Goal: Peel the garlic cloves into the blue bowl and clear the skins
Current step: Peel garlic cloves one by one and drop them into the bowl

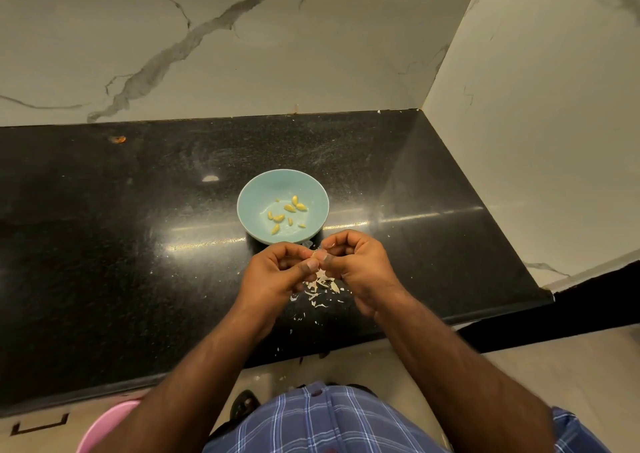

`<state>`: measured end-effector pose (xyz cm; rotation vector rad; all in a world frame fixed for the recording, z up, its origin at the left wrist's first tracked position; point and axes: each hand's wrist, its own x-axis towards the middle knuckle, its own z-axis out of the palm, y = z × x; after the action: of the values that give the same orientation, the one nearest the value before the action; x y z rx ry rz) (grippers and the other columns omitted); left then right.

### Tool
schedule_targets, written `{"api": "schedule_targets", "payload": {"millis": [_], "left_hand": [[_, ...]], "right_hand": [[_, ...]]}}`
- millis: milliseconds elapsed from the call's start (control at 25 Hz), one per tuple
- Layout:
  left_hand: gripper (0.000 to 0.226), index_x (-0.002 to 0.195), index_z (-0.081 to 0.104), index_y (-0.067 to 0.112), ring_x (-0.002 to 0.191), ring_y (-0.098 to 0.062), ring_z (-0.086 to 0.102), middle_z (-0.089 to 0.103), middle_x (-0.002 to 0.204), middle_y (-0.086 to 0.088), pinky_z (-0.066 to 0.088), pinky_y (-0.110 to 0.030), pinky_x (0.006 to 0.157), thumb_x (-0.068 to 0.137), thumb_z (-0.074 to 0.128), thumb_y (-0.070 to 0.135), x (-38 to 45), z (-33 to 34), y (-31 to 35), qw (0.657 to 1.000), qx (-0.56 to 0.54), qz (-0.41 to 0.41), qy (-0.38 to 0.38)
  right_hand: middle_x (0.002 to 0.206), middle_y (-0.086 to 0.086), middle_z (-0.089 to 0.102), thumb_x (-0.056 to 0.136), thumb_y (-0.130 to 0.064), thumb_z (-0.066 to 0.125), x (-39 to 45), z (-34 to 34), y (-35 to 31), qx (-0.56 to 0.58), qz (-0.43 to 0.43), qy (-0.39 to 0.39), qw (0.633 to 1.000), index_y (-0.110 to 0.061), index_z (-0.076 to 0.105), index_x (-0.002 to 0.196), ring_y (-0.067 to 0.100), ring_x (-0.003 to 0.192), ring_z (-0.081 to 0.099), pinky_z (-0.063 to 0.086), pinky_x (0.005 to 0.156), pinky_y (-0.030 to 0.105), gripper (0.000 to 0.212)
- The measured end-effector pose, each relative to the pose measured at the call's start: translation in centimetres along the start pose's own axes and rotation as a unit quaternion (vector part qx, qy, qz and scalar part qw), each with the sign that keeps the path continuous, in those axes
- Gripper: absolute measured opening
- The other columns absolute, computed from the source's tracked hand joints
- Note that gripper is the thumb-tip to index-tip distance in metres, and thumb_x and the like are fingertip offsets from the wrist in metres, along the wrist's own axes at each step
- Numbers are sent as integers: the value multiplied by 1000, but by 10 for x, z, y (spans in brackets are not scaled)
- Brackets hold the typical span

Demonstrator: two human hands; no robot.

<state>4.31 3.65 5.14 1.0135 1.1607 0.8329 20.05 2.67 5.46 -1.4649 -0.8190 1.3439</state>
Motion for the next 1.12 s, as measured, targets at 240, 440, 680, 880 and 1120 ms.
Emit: {"api": "schedule_targets", "payload": {"millis": [240,440,680,880,1120], "left_hand": [[7,92,70,5,64,-13,66,72,77,-10,52,-18,55,91,66,0,-1,-1,1,981,-165,-97,-21],[9,94,74,6,66,-13,65,72,79,-10,53,-17,56,90,68,3,-2,-5,0,975,-191,-106,-26],[13,99,75,2,71,-13,62,70,81,-10,53,-16,58,88,70,4,-4,-5,-2,981,-174,-89,-10],[11,99,75,7,65,-11,61,71,75,-6,49,-23,60,92,72,14,-8,-4,-7,999,-30,-9,4],[11,93,75,22,73,-2,68,76,80,6,52,-16,66,93,71,11,-10,-5,-9,989,107,105,15]], "right_hand": [[71,1,68,83,14,71,-6,3,2,42,-27,-16,999,-8,67,88,12,70,68,54,66,23,23],[80,6,70,87,9,69,-8,-1,1,29,-30,-37,998,-8,71,95,15,76,67,57,69,26,18],[90,5,76,91,-5,72,-10,-7,-4,-97,-104,-43,989,-15,73,106,12,84,72,58,76,25,18],[80,7,74,83,2,78,-11,1,0,-96,-105,-5,990,-17,74,93,12,75,71,57,70,23,21],[69,4,67,87,5,71,-10,4,-2,47,78,-8,996,-7,71,90,17,67,64,54,62,27,12]]}}
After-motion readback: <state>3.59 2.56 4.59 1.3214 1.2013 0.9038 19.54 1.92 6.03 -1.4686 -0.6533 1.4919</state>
